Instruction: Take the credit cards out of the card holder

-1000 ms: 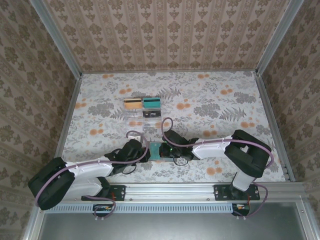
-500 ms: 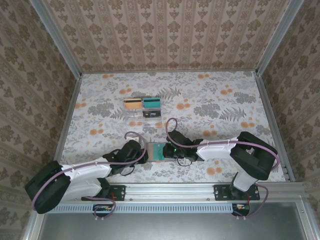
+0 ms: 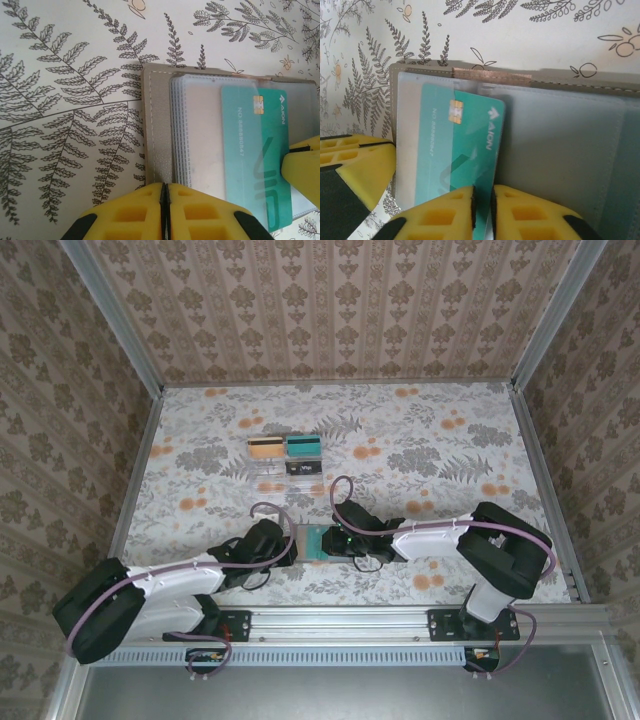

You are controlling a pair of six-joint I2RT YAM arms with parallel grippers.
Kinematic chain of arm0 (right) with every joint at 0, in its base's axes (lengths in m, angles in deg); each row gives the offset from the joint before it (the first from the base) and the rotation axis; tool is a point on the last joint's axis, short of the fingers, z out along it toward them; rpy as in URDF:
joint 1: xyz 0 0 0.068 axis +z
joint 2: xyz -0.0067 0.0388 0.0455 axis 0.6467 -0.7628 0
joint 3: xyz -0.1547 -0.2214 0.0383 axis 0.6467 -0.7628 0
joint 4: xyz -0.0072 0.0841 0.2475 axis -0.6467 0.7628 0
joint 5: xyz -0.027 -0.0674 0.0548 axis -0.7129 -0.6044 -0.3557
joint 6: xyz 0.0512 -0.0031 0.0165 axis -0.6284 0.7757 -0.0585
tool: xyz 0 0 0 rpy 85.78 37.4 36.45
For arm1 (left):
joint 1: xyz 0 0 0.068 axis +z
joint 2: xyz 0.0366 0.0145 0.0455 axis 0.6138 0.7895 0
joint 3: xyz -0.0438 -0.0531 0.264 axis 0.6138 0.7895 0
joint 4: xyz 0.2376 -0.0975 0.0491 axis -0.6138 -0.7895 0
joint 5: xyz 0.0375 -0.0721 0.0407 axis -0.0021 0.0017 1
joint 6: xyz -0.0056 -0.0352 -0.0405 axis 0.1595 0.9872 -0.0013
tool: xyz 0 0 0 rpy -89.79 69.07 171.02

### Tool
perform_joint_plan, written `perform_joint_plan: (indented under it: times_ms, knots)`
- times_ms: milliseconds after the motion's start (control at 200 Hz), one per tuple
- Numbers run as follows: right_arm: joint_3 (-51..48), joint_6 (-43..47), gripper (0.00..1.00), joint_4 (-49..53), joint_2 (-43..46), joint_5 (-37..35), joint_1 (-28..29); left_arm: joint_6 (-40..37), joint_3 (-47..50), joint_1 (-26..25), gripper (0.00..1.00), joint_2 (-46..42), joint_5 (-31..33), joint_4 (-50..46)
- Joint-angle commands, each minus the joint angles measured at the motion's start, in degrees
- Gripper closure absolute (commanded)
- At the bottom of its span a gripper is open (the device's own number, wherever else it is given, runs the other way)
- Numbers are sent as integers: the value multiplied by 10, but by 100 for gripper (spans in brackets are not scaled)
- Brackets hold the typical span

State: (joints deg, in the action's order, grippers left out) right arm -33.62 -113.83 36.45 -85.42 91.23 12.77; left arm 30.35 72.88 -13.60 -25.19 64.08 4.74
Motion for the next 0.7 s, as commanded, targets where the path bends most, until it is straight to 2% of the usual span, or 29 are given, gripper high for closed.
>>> perform_joint_plan:
  times_ms: [0,70,525,620,695]
  knots:
    - [2,5,94,-3,-7,5,-2,2,-4,-5,88,11,-3,-17]
    - [-2,6,100,5,-1,3,-6,3,-4,-4,89,7,-1,-24]
    - [-90,46,100,37,133,12,-60,4,-3,5,87,-59,5,-85]
    - [-101,61,100,45,191,14,-62,0,-18,5,83,-92,5,-113]
    - [-103,74,100,60,233,15,-60,-3,-30,7,72,-122,4,-133]
